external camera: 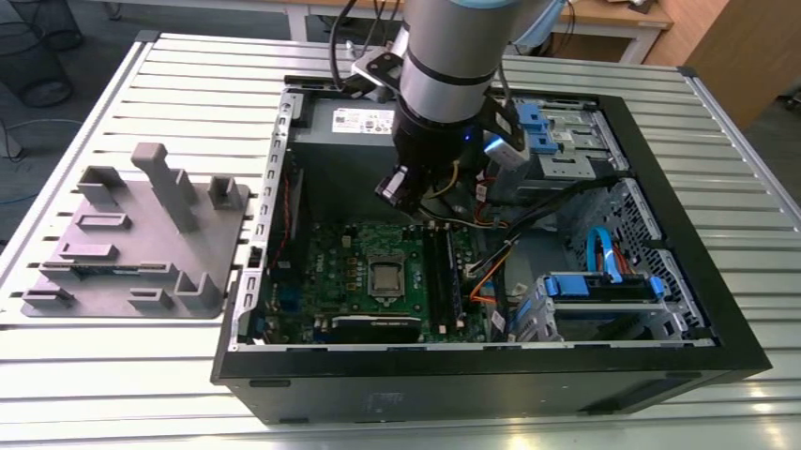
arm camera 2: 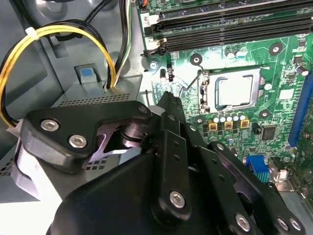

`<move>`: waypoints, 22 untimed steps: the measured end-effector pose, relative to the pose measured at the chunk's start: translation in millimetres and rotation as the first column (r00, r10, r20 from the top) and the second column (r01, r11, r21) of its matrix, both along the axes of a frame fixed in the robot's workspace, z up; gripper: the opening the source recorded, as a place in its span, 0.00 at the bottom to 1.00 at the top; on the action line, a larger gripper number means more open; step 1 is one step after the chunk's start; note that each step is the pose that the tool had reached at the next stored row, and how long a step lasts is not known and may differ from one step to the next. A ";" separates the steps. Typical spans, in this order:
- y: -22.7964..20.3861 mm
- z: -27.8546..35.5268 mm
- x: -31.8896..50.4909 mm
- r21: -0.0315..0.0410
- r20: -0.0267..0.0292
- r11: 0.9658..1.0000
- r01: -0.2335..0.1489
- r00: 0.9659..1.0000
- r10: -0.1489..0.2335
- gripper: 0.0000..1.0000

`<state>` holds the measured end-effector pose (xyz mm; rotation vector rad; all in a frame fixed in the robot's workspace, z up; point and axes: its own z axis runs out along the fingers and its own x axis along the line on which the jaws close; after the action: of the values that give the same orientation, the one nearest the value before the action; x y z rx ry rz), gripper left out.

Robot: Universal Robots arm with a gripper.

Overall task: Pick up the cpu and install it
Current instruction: 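Install the first cpu locking lever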

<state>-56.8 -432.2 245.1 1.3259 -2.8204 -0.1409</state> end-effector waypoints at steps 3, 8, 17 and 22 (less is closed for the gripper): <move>-3.3 -0.4 0.0 0.000 0.000 1.000 0.006 1.000 -0.006 0.11; -9.7 -0.6 0.0 -0.001 0.000 1.000 0.017 1.000 -0.017 0.11; -11.6 -2.2 0.0 -0.004 0.000 0.996 0.092 0.996 -0.092 0.11; -17.3 -3.3 0.0 -0.004 0.000 0.994 0.113 0.994 -0.113 0.11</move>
<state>-56.8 -449.5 241.9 1.1652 -2.8945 -0.1367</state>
